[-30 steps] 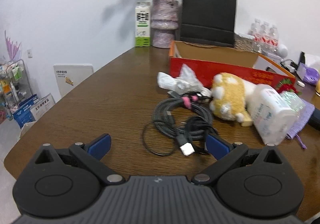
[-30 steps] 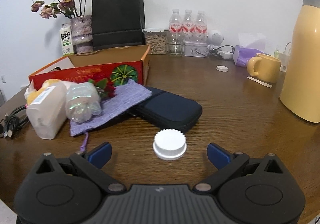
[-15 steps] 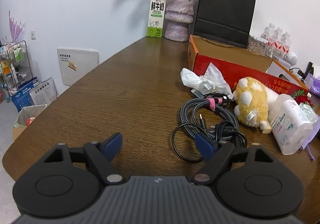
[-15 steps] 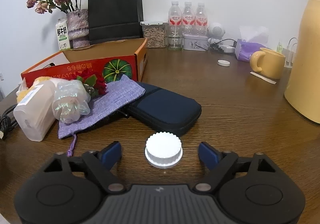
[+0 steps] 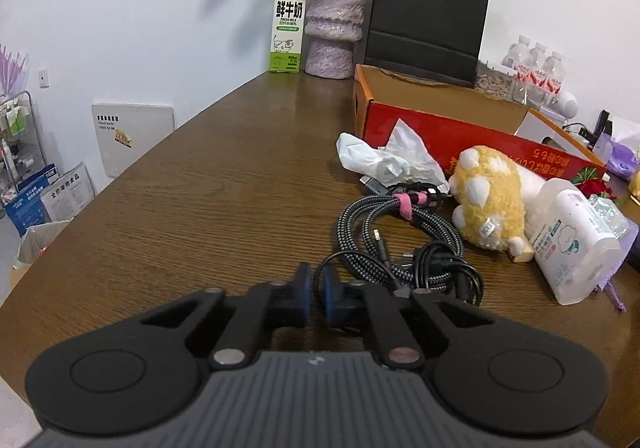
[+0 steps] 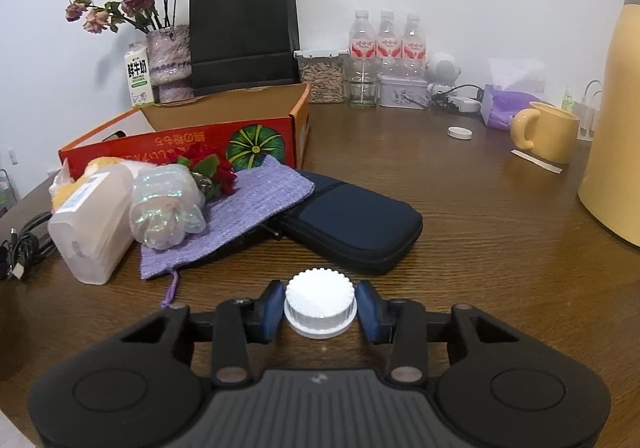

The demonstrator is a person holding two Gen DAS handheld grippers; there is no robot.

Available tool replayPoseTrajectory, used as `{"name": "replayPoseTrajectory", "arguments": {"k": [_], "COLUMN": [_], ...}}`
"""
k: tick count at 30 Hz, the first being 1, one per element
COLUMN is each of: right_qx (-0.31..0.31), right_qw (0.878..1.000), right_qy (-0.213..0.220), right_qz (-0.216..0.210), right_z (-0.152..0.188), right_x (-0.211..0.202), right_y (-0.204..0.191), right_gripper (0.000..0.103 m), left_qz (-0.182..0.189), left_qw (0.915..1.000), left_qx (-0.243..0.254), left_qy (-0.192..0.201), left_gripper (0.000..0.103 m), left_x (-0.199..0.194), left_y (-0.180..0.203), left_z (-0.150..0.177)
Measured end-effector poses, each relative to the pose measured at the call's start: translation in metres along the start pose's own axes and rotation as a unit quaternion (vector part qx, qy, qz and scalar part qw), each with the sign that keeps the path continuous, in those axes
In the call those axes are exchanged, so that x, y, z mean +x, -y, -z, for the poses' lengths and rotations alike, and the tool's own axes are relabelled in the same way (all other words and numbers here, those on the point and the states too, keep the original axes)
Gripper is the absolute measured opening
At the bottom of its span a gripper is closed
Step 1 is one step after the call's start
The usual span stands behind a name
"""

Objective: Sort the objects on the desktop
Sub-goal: 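Close the right gripper on the white bottle cap while the left gripper grasps the small black cable, then carry the cap with the right gripper into the cardboard box while the left drops the cable there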

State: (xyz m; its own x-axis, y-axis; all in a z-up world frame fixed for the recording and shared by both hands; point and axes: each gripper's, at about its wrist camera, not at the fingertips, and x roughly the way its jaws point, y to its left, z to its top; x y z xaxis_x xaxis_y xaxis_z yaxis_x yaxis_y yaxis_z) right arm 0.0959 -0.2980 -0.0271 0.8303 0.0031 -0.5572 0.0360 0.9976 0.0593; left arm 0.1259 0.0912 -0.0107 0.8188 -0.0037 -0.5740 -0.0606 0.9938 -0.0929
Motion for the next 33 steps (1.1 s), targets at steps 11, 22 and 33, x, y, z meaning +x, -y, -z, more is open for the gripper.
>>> {"name": "replayPoseTrajectory", "arguments": {"k": [11,22,33], "right_qx": [-0.007,-0.031,-0.058], "right_qw": [0.999,0.994,0.988], "right_qy": [0.047,0.098,0.139], "right_qz": [-0.008,-0.028,-0.044], "right_z": [-0.008,-0.035,-0.116], "right_x": [-0.03,-0.049,-0.028], "right_y": [-0.012,-0.041,-0.072], "right_gripper": [0.039,0.039,0.039], "left_qz": [0.007,0.042,0.102], "left_qw": [0.9974,0.9858,0.9667], "left_qx": [0.015,0.056,0.085], "left_qy": [0.071,0.153,0.218], "left_gripper": [0.004,0.003,0.003], "left_x": [-0.031,-0.058,-0.04], "left_y": [0.003,0.027,0.076], "left_z": [-0.007,-0.037,-0.105]}}
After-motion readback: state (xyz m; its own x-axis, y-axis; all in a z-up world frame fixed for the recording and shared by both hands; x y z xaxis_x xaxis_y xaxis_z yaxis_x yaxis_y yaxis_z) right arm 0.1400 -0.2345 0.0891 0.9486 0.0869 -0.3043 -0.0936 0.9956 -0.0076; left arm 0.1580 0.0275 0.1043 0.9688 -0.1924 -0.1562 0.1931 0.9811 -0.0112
